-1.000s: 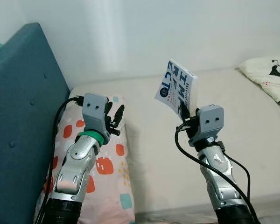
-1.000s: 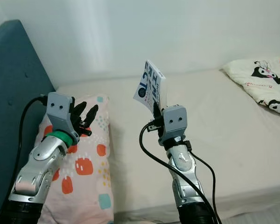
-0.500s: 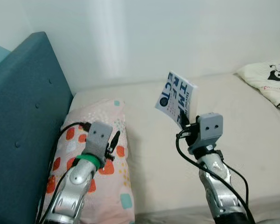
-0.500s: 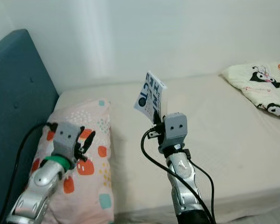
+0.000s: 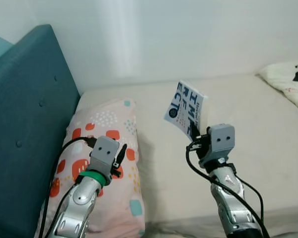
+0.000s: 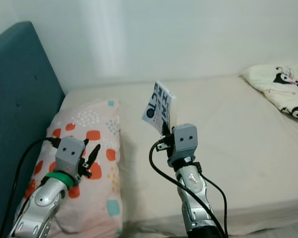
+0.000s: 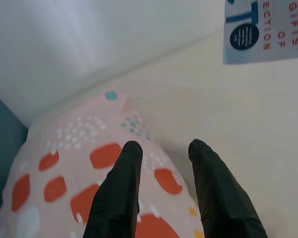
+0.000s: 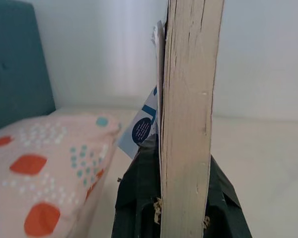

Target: Clean up the room

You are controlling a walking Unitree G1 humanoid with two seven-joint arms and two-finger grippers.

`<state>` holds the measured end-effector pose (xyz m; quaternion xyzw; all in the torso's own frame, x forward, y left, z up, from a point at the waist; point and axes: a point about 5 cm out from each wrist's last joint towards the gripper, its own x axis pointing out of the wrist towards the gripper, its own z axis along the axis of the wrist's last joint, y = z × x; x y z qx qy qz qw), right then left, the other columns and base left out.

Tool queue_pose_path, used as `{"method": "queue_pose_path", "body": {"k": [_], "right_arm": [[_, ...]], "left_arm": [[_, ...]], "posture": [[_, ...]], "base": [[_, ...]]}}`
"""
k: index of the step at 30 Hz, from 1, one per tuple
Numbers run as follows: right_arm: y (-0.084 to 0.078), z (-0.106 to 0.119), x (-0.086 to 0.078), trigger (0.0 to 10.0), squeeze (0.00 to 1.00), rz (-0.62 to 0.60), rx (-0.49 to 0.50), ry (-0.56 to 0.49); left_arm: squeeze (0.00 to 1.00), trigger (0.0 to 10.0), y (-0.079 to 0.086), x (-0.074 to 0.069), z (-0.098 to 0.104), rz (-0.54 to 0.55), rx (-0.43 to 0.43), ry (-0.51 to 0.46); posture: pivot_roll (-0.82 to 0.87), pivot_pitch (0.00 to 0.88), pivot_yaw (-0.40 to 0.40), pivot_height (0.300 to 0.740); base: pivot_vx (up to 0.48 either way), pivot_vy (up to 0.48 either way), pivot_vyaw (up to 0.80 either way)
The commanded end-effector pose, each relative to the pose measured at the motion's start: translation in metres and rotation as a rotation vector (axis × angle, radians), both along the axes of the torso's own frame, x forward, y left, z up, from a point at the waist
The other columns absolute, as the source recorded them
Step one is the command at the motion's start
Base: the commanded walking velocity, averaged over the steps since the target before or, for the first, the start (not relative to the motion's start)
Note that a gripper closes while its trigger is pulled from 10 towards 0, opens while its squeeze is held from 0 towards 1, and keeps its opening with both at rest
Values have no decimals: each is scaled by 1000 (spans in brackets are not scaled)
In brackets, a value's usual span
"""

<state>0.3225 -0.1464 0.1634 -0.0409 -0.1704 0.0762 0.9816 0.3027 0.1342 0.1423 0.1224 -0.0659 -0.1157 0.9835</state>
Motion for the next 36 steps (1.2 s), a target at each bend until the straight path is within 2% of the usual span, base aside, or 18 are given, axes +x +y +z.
{"method": "queue_pose_path", "body": {"k": [1, 8, 11, 19, 21, 23, 26, 28, 31, 36], "right_arm": [[3, 0, -1, 10000, 0, 11, 14, -10], [3, 0, -1, 10000, 0, 10, 15, -10], [3, 1, -2, 10000, 0, 47, 70, -11], [3, -2, -7, 10000, 0, 138, 256, 2], [7, -5, -10, 10000, 0, 209, 376, 31], [10, -9, -11, 10000, 0, 261, 453, 56], [14, -16, -12, 10000, 0, 314, 517, 94], [14, -19, -10, 10000, 0, 324, 541, 104], [11, -26, -1, 10000, 0, 337, 697, 138], [11, -29, 7, 10000, 0, 418, 764, 196]], "left_arm": [[0, 10000, 2, -1, 0, 8, 0, 1], [0, 10000, -1, 4, 7, -2, -13, -19], [0, 10000, -2, 9, 17, -4, -22, -43], [0, 10000, -1, 13, 25, -2, -36, -56], [0, 10000, -2, 13, 25, -5, -37, -56], [0, 10000, -2, 13, 26, -7, -38, -56], [0, 10000, -3, 13, 28, -11, -41, -59], [0, 10000, -4, 13, 29, -13, -43, -60], [0, 10000, -6, 11, 33, -23, -47, -66], [0, 10000, -5, 10, 40, -31, -48, -77]], "posture": [[-121, 68, 139, 617], [-119, 68, 142, 592], [-116, 70, 145, 592], [-114, 81, 157, 592], [-112, 85, 159, 592], [-109, 95, 162, 592], [-102, 102, 163, 592], [-97, 108, 163, 592], [-82, 124, 168, 592], [-73, 137, 165, 592]], "base": [[0, 0, 0], [0, 0, 0], [0, 0, 0], [0, 0, 0], [0, 0, 0], [0, 0, 0], [0, 0, 0], [0, 0, 0], [0, 0, 0], [0, 0, 0]]}}
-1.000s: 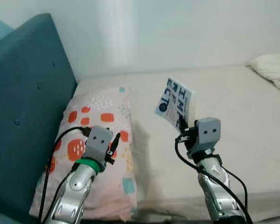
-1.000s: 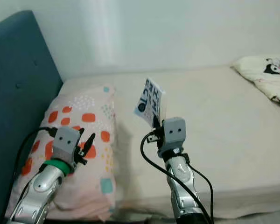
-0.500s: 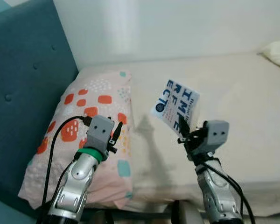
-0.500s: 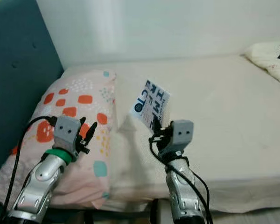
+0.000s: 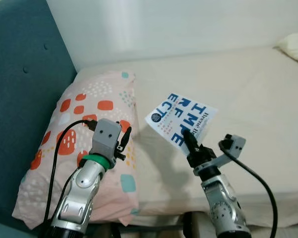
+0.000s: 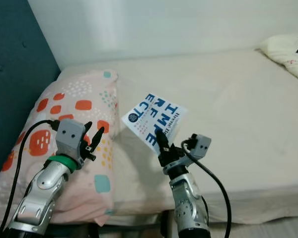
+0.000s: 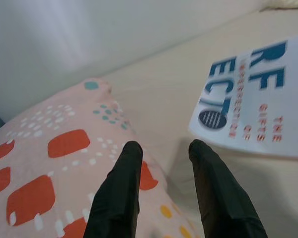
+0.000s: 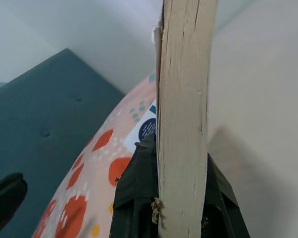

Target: Clean up the room

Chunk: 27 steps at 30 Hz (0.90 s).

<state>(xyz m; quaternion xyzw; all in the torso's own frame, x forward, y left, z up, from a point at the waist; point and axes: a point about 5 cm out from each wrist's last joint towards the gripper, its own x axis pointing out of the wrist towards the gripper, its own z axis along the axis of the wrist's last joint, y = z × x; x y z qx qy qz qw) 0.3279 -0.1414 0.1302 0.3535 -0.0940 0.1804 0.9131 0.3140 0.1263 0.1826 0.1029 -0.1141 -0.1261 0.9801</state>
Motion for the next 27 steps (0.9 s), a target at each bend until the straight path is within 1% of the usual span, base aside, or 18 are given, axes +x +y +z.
{"method": "queue_pose_path", "body": {"k": [1, 2, 4, 5, 6, 8, 10, 11, 13, 15, 16, 17, 18, 19, 20, 23, 24, 27], "right_arm": [[6, 5, -1, 10000, 0, 113, -3, -21], [6, 5, -2, 10000, 0, 154, -27, -18], [-2, 4, -20, 10000, 0, 293, -140, -8], [-5, 2, -27, 10000, 0, 331, -177, -1], [-9, 1, -34, 10000, 0, 365, -197, 7], [-13, 0, -42, 10000, 0, 402, -215, 15], [-25, -8, -57, 10000, 0, 473, -230, 69], [-25, -8, -57, 10000, 0, 473, -230, 69], [-46, -22, -76, 10000, 0, 549, -267, 161], [-48, -23, -78, 10000, 0, 554, -271, 168], [-57, -25, -70, 10000, 0, 523, -277, 154], [-57, -25, -70, 10000, 0, 523, -277, 154], [-57, -22, -66, 10000, 0, 526, -254, 134], [-54, -15, -61, 10000, 0, 549, -220, 119], [-52, -13, -59, 10000, 0, 557, -211, 116], [-48, -12, -56, 10000, 0, 569, -204, 113], [-44, -12, -52, 10000, 0, 598, -203, 109], [-40, -11, -47, 10000, 0, 626, -191, 107]], "left_arm": [[0, 10000, 4, -1, 1, 6, -1, 8], [0, 10000, 4, -1, 2, 8, -1, 6], [0, 10000, 7, -2, 5, 17, -5, -1], [0, 10000, 7, -2, 6, 20, -6, -2], [0, 10000, 8, -2, 6, 21, -7, -3], [0, 10000, 9, -2, 7, 23, -9, -4], [0, 10000, 9, -2, 8, 23, -11, -4], [0, 10000, 9, -2, 8, 23, -11, -4], [0, 10000, 10, -1, 9, 20, -15, -4], [0, 10000, 10, -1, 10, 20, -15, -3], [0, 10000, 9, -1, 10, 19, -17, -1], [0, 10000, 9, -1, 10, 19, -17, -1], [0, 10000, 9, -1, 10, 17, -16, 0], [0, 10000, 9, -1, 12, 13, -14, 2], [0, 10000, 9, -2, 12, 11, -12, 2], [0, 10000, 10, -2, 13, 9, -9, 2], [0, 10000, 12, -3, 15, 10, -5, 3], [0, 10000, 14, -5, 17, 12, 3, 5]], "posture": [[-73, 142, 159, 592], [-73, 142, 159, 592], [-77, 146, 153, 592], [-87, 153, 148, 592], [-91, 154, 147, 592], [-91, 154, 147, 592], [-111, 161, 143, 592], [-111, 161, 143, 592], [-116, 162, 144, 592], [-116, 162, 144, 592], [-117, 162, 147, 592], [-117, 162, 147, 592], [-106, 163, 160, 592], [-101, 165, 167, 592], [-94, 168, 172, 592], [-85, 175, 178, 592], [-69, 185, 185, 592], [-56, 195, 191, 592]], "base": [[0, 0, 0], [0, 0, 0], [0, 0, 0], [0, 0, 0], [0, 0, 0], [0, 0, 0], [0, 0, 0], [0, 0, 0], [0, 0, 0], [0, 0, 0], [0, 0, 0], [0, 0, 0], [0, 0, 0], [0, 0, 0], [0, 0, 0], [0, 0, 0], [0, 0, 0], [0, 0, 0]]}}
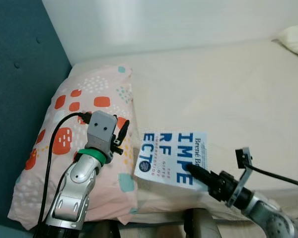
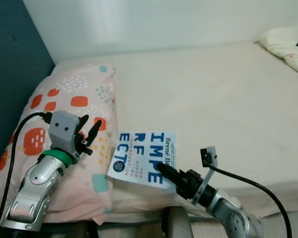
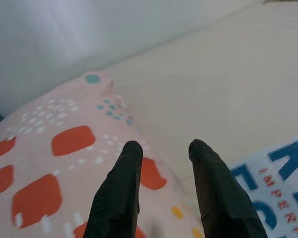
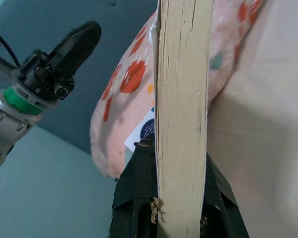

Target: Clean up the room

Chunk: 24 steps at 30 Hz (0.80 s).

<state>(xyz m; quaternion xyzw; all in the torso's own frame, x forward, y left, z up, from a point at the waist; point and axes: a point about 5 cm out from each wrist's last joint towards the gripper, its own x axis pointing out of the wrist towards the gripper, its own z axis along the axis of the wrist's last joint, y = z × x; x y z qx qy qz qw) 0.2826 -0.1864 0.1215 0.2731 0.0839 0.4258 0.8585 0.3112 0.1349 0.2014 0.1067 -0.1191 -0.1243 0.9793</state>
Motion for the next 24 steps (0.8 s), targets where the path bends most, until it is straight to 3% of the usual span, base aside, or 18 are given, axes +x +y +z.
{"method": "queue_pose_path", "body": {"k": [1, 8, 11, 15, 24], "right_arm": [[6, -2, 1, 10000, 0, 36, 45, 10], [12, -9, 7, 10000, 0, 54, 57, 37], [8, -19, 6, 10000, 0, 26, 11, 62], [-17, -28, 9, 10000, 0, -113, -128, 72], [-55, -31, 8, 10000, 0, -246, -224, 74]], "left_arm": [[0, 10000, 6, -3, -1, 9, -1, 17], [0, 10000, 11, -8, 0, 12, 19, 27], [0, 10000, 15, -11, 0, 18, 28, 36], [0, 10000, 15, -13, -1, 20, 27, 52], [0, 10000, 13, -12, -1, 10, 22, 65]], "posture": [[-40, 204, 196, 592], [-10, 230, 208, 592], [2, 250, 213, 592], [-6, 265, 214, 592], [-19, 268, 225, 592]], "base": [[0, 0, 0], [0, 0, 0], [0, 0, 0], [0, 0, 0], [0, 0, 0]]}}
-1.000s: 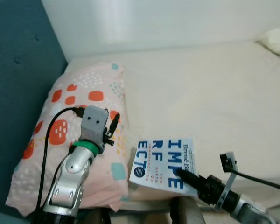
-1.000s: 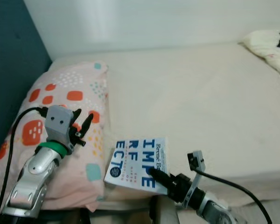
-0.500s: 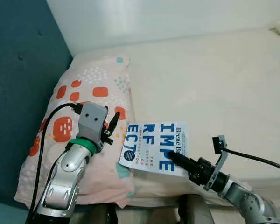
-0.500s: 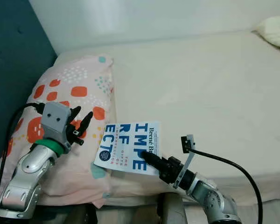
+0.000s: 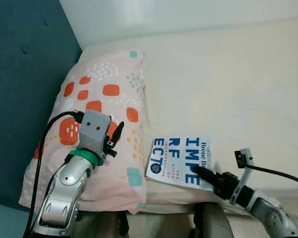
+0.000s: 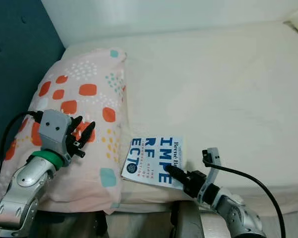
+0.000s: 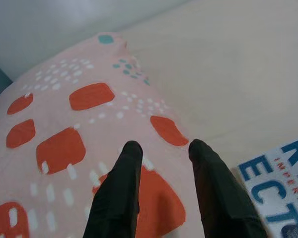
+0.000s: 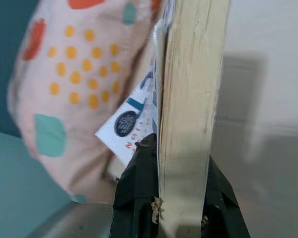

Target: Clean up the room

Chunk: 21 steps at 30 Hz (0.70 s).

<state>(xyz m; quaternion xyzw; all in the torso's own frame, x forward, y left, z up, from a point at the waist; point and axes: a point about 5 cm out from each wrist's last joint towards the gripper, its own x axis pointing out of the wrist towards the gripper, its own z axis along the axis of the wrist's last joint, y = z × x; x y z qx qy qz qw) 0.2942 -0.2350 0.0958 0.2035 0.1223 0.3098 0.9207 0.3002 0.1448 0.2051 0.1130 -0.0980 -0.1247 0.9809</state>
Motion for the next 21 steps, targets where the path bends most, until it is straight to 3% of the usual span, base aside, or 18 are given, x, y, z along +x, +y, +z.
{"method": "queue_pose_path", "body": {"k": [1, 5, 14, 15, 21], "right_arm": [[-8, -7, -3, 10000, 0, -27, -30, 17], [-9, -8, 3, 10000, 0, -31, -73, 18], [1, 8, 36, 10000, 4, -107, -142, -56], [1, 11, 40, 10000, 1000, -111, -149, -64], [-5, 21, 48, 10000, 1000, -161, -200, -117]], "left_arm": [[0, 10000, 3, -1, -4, 2, 5, 27], [0, 10000, 3, 0, -3, 2, 5, 28], [0, 10000, 5, 0, -4, 17, 0, 38], [0, 10000, 5, 0, -4, 20, -1, 39], [0, 10000, 5, 0, -5, 28, -7, 42]], "posture": [[-19, 267, 226, 592], [-17, 266, 227, 592], [-13, 268, 222, 592], [-7, 265, 217, 592], [-17, 261, 212, 592]], "base": [[0, 0, 0], [0, 0, 0], [0, 0, 0], [0, 0, 0], [0, 0, 0]]}}
